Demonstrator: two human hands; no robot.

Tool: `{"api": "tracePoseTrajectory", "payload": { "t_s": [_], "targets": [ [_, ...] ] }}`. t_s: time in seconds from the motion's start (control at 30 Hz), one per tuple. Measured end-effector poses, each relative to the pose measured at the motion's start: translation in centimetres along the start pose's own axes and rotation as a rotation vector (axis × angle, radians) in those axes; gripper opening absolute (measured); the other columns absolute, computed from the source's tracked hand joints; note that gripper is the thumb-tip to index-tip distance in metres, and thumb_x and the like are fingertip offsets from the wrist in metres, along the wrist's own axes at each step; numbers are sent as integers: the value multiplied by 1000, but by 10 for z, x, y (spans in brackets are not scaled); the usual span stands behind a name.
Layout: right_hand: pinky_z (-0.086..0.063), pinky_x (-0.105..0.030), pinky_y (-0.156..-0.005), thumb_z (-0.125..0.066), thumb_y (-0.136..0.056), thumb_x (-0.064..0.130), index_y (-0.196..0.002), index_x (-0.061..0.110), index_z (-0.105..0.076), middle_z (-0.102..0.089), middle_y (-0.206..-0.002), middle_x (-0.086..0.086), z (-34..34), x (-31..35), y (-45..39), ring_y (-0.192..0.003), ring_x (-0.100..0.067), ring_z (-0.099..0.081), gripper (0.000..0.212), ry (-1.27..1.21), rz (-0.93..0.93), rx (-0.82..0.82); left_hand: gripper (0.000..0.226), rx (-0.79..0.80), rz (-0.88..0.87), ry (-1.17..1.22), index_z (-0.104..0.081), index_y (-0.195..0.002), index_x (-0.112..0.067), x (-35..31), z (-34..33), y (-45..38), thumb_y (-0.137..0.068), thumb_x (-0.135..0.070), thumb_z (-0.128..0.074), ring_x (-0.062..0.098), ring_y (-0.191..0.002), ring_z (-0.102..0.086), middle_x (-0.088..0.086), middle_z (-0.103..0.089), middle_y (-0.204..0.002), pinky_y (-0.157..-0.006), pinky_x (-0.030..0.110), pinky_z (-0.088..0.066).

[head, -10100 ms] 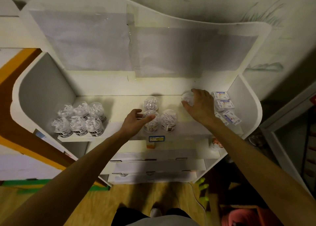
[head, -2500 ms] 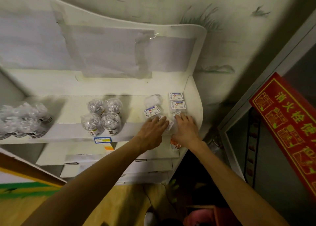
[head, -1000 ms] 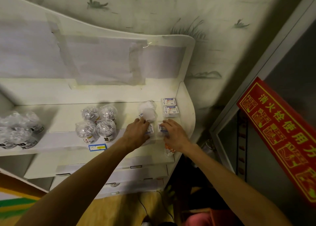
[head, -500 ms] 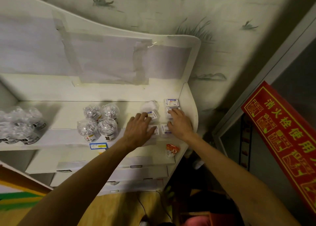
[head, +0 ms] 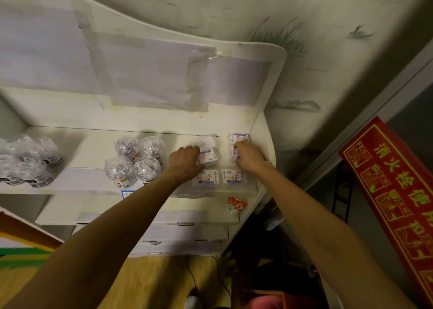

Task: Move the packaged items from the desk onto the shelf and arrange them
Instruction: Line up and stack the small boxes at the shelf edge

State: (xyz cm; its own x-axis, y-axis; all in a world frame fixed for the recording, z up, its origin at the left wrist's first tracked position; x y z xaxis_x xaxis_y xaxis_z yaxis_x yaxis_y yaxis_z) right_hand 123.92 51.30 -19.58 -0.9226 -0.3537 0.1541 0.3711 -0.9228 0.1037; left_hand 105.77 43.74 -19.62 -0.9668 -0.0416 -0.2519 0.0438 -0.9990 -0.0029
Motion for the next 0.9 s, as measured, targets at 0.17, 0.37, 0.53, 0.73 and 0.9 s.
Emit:
{"api": "tracePoseTrajectory", "payload": {
  "t_s": [0.17, 0.37, 0.53, 0.73, 0.9],
  "targets": [
    [-53, -40, -91, -68, -89, 22, -125, 15, -59, -59, -126, -6, -1, 5, 2, -106, -24, -60, 38, 0, 16, -28, 51, 19, 13, -84, -56, -119, -20, 2, 1, -4, -83, -55, -68, 23, -95, -63, 4, -66, -110, -75, 35, -49],
    [-53, -42, -89, -69, -88, 38, -127, 17, -56, -61, -124, -7, 1, 4, 2, -106, -25, -60, 46, 15, 4, -25, 62, -53, 42, -92, -55, -120, -19, -1, 13, -3, -79, -63, -66, 22, -94, -63, 4, -66, -109, -72, 34, -46],
    [-54, -40, -88, -72, -85, 43, -130, 19, -55, -64, -123, -6, 5, 0, 3, -103, -23, -63, 54, -90, -61, -46, 66, -161, 42, -97, -58, -121, -17, 3, 38, 3, -75, -62, -66, 24, -97, -61, 5, -62, -112, -74, 35, -48],
    [-54, -37, -84, -68, -87, 54, -129, 17, -52, -62, -125, -7, 7, 3, 9, -104, -25, -63, 58, -87, -136, -63, 69, -98, 153, -190, -52, -125, -15, 26, 36, 13, -82, -69, -61, 26, -106, -60, 6, -58, -120, -73, 37, -46],
    [-52, -41, -88, -61, -94, 49, -139, 15, -44, -52, -139, -8, 7, 8, 11, -113, -28, -60, 59, -84, -146, -74, 72, -92, 115, -248, -53, -124, -15, 17, 36, 9, -83, -75, -55, 24, -104, -62, 6, -63, -118, -75, 36, -48]
  ]
}}
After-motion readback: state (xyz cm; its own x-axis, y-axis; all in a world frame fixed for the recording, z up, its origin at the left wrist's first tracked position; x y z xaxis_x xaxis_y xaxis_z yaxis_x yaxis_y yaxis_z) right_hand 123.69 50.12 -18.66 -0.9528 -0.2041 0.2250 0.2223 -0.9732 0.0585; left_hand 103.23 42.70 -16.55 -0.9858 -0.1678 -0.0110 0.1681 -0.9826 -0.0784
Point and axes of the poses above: each hand's wrist, its own y-axis away from the middle knuckle, its own z-axis out of the back of the hand, x = y × z, the point moved 10 cm from there along -y, towards the middle knuckle
